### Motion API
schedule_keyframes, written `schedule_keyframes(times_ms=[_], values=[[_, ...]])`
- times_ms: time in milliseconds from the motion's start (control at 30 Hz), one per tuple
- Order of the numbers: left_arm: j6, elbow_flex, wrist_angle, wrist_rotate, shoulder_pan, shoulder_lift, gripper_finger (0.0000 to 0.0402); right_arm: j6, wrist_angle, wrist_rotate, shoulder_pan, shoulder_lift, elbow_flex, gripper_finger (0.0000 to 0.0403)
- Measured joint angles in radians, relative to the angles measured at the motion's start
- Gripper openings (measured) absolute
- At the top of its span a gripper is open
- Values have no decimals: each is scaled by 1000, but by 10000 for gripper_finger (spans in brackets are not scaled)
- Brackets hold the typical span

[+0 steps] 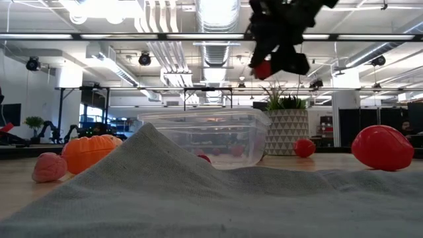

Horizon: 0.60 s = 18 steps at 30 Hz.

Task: Pick and placing Produce into tupperware
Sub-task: Put the red strawberry into the transparent container

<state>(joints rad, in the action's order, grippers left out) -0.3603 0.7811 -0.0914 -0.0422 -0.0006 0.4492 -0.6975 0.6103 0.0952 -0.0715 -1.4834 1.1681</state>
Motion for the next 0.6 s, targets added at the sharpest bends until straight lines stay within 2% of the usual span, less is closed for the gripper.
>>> schedule_keyframes(times_ms=[133,333,600], values=[[0,0,-3,0,0,0,0,18,7,65,28,-137,95,154],[0,0,-25,0,0,-1,0,49,90,73,62,-327,233,165],[0,-1,-120,0,0,0,0,-6,158,60,81,-424,330,195]])
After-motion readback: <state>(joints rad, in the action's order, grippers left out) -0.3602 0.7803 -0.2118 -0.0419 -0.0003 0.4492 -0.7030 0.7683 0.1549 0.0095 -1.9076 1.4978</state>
